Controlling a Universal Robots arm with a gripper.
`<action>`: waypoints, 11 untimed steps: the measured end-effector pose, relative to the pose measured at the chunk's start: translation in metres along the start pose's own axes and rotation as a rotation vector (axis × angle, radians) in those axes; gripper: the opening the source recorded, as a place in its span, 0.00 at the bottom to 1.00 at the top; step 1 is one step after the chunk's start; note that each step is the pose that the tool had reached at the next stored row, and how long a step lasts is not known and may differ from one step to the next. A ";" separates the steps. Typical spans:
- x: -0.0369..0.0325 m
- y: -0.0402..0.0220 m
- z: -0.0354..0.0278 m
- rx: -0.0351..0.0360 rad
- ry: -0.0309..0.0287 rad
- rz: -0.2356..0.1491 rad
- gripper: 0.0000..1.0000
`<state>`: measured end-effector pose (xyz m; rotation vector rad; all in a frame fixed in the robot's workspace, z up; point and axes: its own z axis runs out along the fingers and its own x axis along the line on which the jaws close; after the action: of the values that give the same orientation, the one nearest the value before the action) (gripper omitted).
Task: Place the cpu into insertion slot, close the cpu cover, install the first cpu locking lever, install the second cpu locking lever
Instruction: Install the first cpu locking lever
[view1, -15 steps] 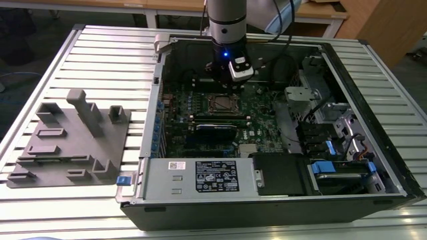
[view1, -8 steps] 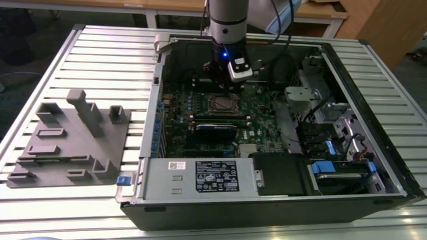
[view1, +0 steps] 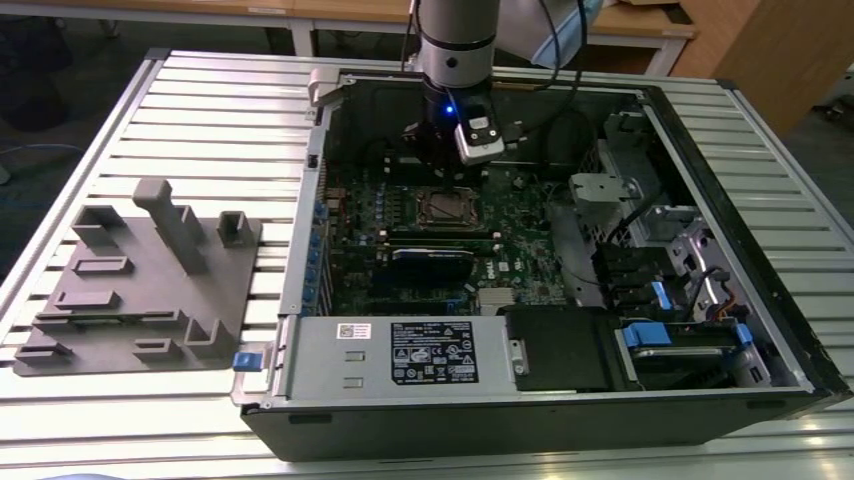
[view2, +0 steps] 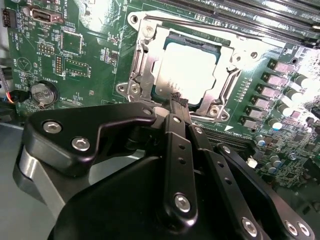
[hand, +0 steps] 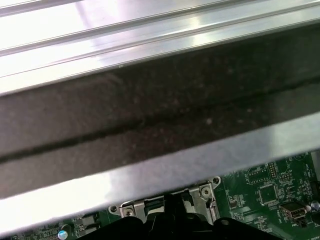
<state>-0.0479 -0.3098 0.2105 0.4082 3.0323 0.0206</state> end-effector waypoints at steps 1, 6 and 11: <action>0.0000 0.0000 0.0000 0.0000 0.0000 0.000 0.11; 0.0001 0.0000 0.0004 -0.0030 0.0007 -0.035 0.11; 0.0002 0.0000 0.0005 -0.0065 0.0019 -0.083 0.11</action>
<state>-0.0480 -0.3098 0.2099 0.2824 3.0471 0.0256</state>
